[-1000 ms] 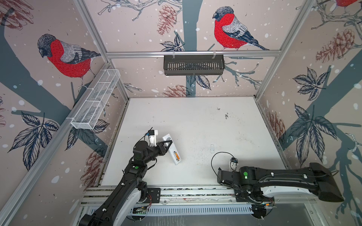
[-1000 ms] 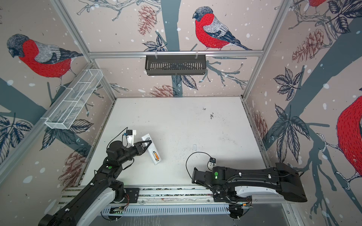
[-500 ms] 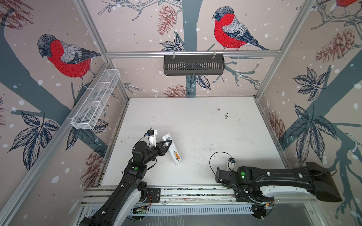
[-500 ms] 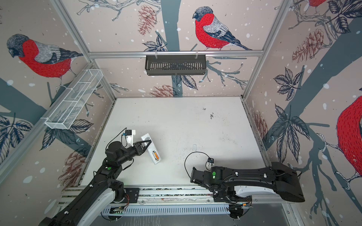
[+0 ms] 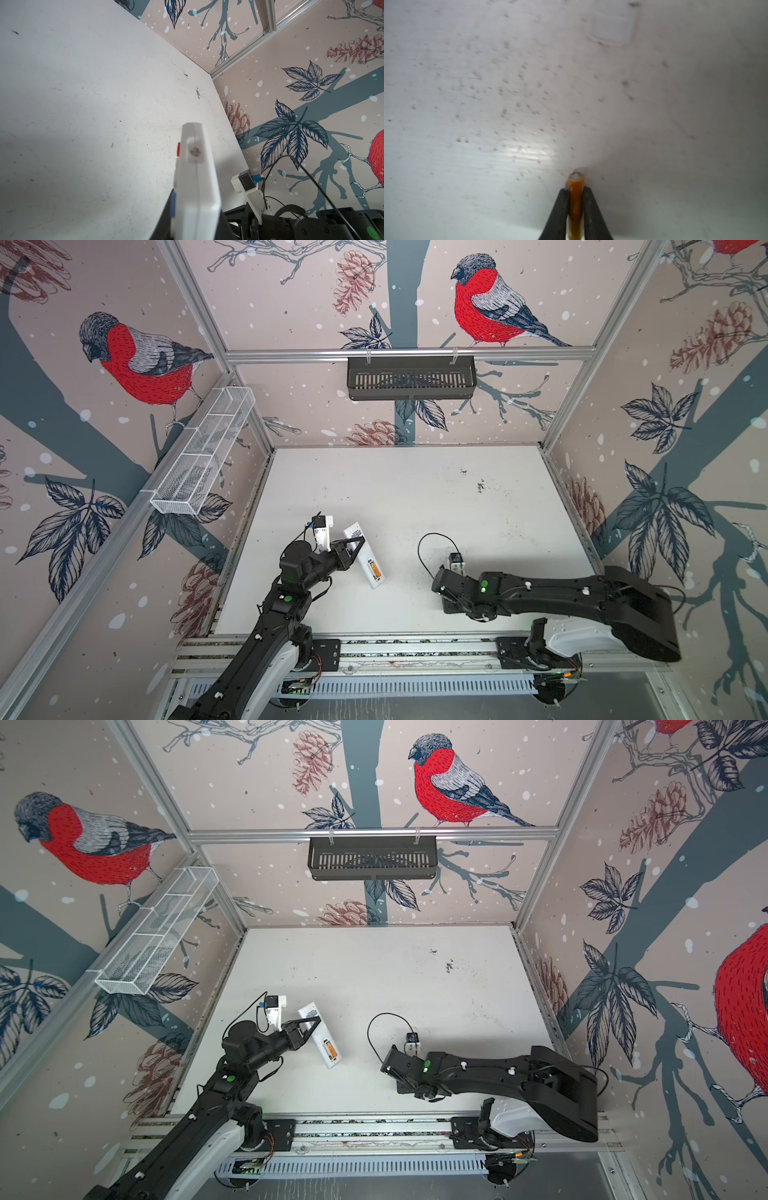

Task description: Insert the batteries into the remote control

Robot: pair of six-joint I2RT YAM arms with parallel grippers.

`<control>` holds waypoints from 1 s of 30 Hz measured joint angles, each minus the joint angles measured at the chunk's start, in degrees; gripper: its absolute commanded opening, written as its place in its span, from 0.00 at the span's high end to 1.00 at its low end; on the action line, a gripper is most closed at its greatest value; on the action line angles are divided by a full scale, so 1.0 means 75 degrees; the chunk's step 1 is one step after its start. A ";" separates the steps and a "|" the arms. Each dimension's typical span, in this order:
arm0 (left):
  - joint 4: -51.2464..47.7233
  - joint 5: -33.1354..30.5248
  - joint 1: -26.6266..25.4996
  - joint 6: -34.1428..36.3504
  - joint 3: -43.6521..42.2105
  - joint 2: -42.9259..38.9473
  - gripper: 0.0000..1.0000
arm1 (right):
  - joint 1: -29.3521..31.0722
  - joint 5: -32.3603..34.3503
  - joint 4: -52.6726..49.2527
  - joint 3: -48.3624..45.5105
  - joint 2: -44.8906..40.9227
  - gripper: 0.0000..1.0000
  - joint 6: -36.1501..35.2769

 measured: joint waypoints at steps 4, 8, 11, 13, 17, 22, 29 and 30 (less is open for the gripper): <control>-0.0119 -0.0082 0.0015 0.0017 0.0038 -0.0058 1.00 | 0.0023 -0.0236 0.0425 0.0941 0.1145 0.84 -0.1311; -0.0236 -0.0152 0.0015 0.0023 0.0044 -0.0166 1.00 | -0.0017 -0.0408 0.0699 0.1393 0.1714 0.80 -0.2092; -0.0309 -0.0175 0.0015 0.0029 0.0044 -0.0204 1.00 | -0.0119 -0.0597 0.0764 0.1609 0.1894 0.75 -0.2451; -0.0335 -0.0175 0.0015 0.0073 0.0044 -0.0207 1.00 | -0.0233 -0.0781 0.0769 0.1743 0.1970 0.73 -0.2538; -0.0341 -0.0187 0.0020 0.0073 0.0044 -0.0210 1.00 | -0.0478 -0.1201 0.0527 0.2069 0.2136 0.72 -0.2722; -0.0341 -0.0192 0.0023 0.0073 0.0044 -0.0227 1.00 | -0.0574 -0.1466 -0.0114 0.2547 0.2381 0.74 -0.3019; -0.0338 -0.0192 0.0032 0.0073 0.0044 -0.0262 1.00 | -0.0667 -0.1565 -0.0918 0.3048 0.2681 0.78 -0.3287; -0.0338 -0.0192 0.0038 0.0073 0.0044 -0.0274 1.00 | -0.0673 -0.1568 -0.0985 0.3089 0.2710 0.79 -0.3346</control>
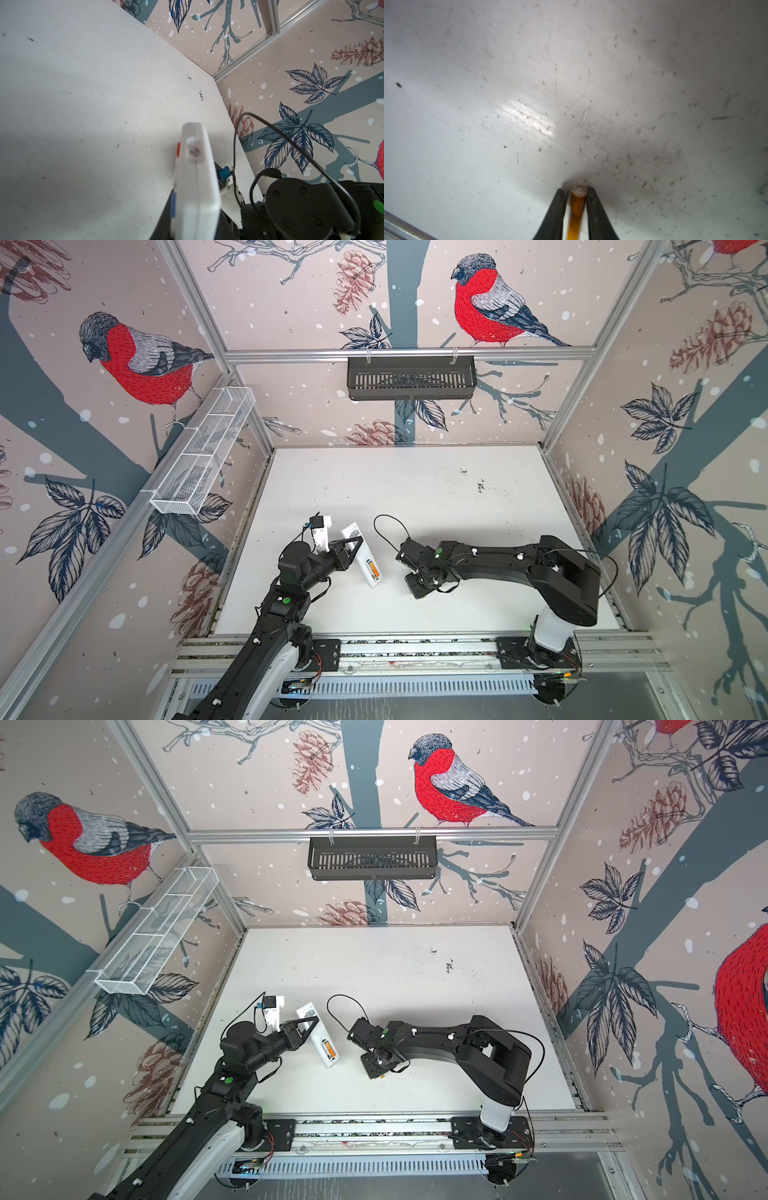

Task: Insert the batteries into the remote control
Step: 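Carry the upright battery to the remote's compartment with the right gripper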

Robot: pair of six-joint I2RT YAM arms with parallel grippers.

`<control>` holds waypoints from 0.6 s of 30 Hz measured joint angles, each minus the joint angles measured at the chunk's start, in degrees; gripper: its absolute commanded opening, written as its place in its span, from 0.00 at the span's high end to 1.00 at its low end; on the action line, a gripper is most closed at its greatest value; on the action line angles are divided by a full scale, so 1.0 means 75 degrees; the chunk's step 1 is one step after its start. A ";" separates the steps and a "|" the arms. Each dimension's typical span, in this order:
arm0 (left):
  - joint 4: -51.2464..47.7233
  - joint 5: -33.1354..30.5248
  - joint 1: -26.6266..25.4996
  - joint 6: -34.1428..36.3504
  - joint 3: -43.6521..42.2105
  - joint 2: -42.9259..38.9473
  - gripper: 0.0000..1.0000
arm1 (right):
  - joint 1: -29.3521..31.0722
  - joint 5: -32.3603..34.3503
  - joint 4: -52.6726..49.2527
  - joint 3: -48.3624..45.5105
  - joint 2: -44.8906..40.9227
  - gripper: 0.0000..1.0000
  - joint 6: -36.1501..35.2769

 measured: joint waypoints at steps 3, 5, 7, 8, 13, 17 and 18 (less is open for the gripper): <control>0.0000 0.0000 0.0006 0.0000 0.0000 -0.0009 1.00 | 0.0000 0.0015 -0.0192 0.0143 0.0108 0.82 -0.0064; 0.0000 0.0000 0.0006 0.0000 -0.0003 -0.0006 1.00 | 0.0000 0.0035 -0.0283 0.0213 0.0149 0.85 -0.0073; 0.0003 0.0003 0.0006 0.0000 -0.0003 0.0015 1.00 | 0.0000 0.0038 -0.0335 0.0254 0.0154 0.86 -0.0087; 0.0003 0.0003 0.0006 0.0000 -0.0003 0.0044 1.00 | -0.0006 0.0041 -0.0396 0.0277 0.0154 0.87 -0.0105; 0.0000 0.0032 0.0006 -0.0003 0.0020 0.0201 1.00 | -0.0012 0.0052 -0.0361 0.0283 -0.0271 0.88 -0.0332; -0.0003 0.0099 0.0017 -0.0009 0.0102 0.0329 1.00 | 0.0067 0.0006 0.0513 -0.0073 -0.1154 0.88 -0.0618; 0.0000 0.0143 0.0020 -0.0012 0.0131 0.0353 1.00 | 0.0096 -0.0029 0.0737 -0.0189 -0.1349 0.88 -0.0682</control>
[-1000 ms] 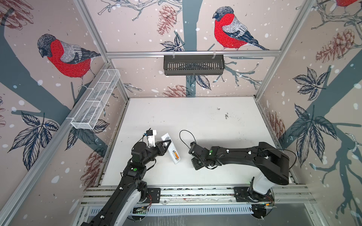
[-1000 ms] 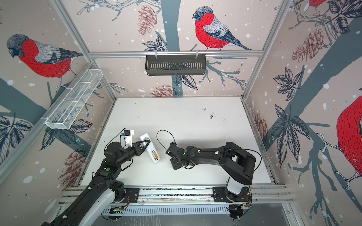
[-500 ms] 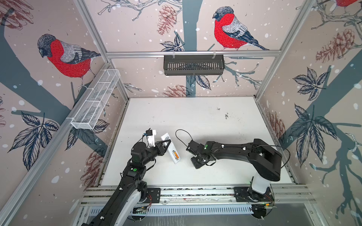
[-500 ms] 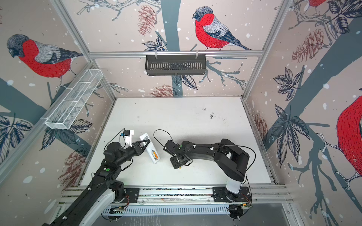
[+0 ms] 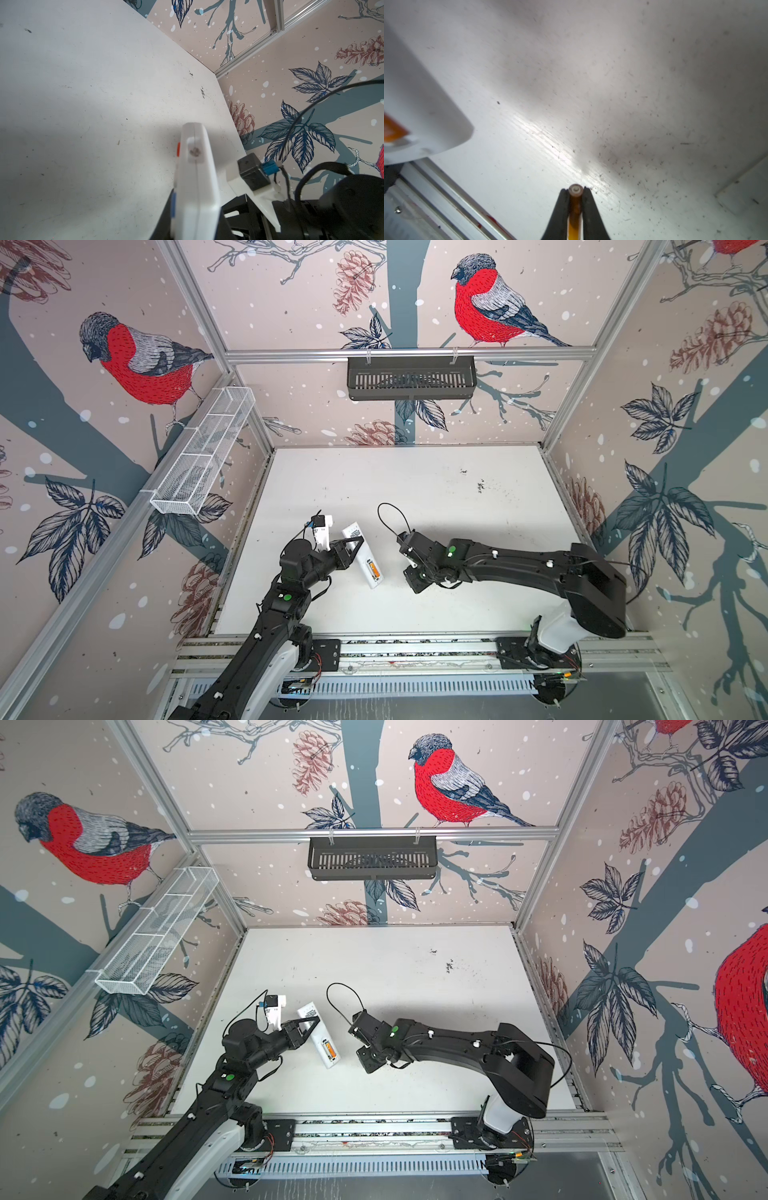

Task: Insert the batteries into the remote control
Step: 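Carry the upright battery to the remote's compartment with the right gripper, then lower the battery into the compartment beside the first one, right gripper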

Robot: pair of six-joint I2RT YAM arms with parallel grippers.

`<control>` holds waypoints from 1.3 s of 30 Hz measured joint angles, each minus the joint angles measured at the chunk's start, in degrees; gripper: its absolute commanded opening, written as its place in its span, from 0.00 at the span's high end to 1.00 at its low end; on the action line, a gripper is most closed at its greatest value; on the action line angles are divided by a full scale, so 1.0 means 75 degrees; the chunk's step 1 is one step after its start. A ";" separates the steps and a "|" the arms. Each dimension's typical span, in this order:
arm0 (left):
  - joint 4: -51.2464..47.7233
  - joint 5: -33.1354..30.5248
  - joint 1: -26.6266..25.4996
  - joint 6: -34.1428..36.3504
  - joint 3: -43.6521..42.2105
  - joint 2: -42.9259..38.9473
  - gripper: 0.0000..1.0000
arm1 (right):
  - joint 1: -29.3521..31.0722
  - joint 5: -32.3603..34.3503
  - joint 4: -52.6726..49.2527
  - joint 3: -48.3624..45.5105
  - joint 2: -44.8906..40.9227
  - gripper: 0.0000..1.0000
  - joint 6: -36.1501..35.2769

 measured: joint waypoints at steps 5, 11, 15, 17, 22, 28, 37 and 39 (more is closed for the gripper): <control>0.0035 0.0350 0.0111 -0.0105 0.0146 0.0143 1.00 | 0.0379 -0.0105 0.1536 -0.0574 -0.0965 0.87 -0.0420; 0.0460 0.0970 0.0201 -0.0408 0.0073 0.0289 1.00 | 0.0871 -0.0050 0.3343 -0.1011 -0.1626 0.87 -0.0973; 0.0772 0.1268 0.0213 -0.0621 -0.0026 0.0414 1.00 | 0.1046 0.0233 0.4500 -0.1483 -0.1967 0.87 -0.1195; 0.0871 0.1396 0.0213 -0.0810 -0.0044 0.0522 1.00 | 0.1119 0.0277 0.5001 -0.1725 -0.2069 0.87 -0.1373; 0.1431 0.1734 0.0248 -0.1166 -0.0189 0.0685 1.00 | 0.1128 0.0452 0.5881 -0.2066 -0.2151 0.87 -0.1588; 0.2025 0.2069 0.0294 -0.1539 -0.0329 0.0755 1.00 | 0.1137 0.0431 0.6455 -0.2203 -0.2043 0.87 -0.1664; 0.2900 0.2340 0.0329 -0.2025 -0.0533 0.0935 1.00 | 0.1128 0.0216 0.6910 -0.2294 -0.1635 0.87 -0.1757; 0.3075 0.2425 0.0344 -0.2206 -0.0568 0.0991 1.00 | 0.1128 0.0172 0.6977 -0.2331 -0.1547 0.87 -0.1757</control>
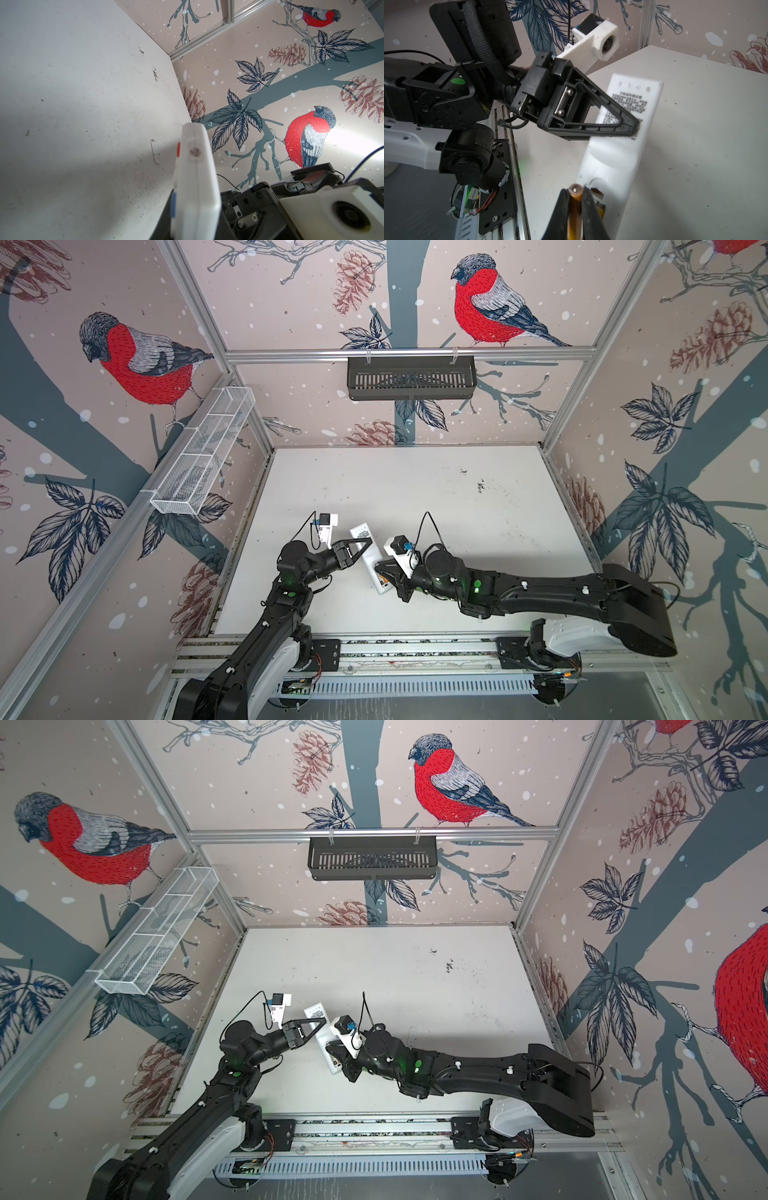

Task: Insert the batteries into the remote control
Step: 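Lower the battery into the compartment beside the first one, right gripper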

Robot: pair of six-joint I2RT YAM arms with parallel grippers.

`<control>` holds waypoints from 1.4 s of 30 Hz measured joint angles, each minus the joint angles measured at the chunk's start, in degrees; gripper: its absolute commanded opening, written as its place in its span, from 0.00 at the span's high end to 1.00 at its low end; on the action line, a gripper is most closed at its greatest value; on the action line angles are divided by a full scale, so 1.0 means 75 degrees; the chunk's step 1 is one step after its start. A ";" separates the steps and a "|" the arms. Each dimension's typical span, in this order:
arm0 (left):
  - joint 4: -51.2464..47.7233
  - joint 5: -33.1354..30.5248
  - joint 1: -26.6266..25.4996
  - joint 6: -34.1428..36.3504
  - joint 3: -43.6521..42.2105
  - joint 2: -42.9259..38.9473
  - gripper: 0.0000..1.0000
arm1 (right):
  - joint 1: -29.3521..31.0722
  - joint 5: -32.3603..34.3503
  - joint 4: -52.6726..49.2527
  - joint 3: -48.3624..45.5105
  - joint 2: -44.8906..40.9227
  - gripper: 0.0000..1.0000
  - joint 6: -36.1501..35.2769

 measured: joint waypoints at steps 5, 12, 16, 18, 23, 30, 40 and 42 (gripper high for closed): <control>0.0396 0.0090 0.0015 -0.0187 -0.0035 0.0023 1.00 | -0.0009 -0.0052 0.0216 -0.0099 0.0108 0.87 0.0000; 0.0708 0.0224 0.0050 -0.0332 -0.0082 0.0009 1.00 | -0.0015 -0.0114 0.0504 -0.0271 0.0154 0.87 0.0017; 0.0816 0.0233 0.0050 -0.0391 -0.0111 0.0012 1.00 | -0.0017 -0.0114 0.0629 -0.0335 0.0154 0.87 0.0020; 0.0868 0.0236 0.0055 -0.0402 -0.0117 0.0012 1.00 | -0.0017 -0.0111 0.0650 -0.0341 0.0154 0.87 0.0020; 0.0982 0.0242 0.0087 -0.0405 -0.0131 0.0012 1.00 | -0.0012 -0.0111 0.0717 -0.0347 0.0181 0.84 0.0020; 0.1096 0.0239 0.0090 -0.0519 -0.0137 0.0029 1.00 | -0.0012 -0.0111 0.0688 -0.0294 0.0178 0.78 0.0020; 0.1099 0.0248 0.0090 -0.0574 -0.0137 0.0006 1.00 | -0.0047 -0.0047 0.0396 -0.0256 -0.0321 0.60 0.0032; 0.1099 0.0248 0.0093 -0.0574 -0.0137 0.0009 1.00 | -0.0099 -0.0055 0.0350 -0.0259 -0.0501 0.52 0.0181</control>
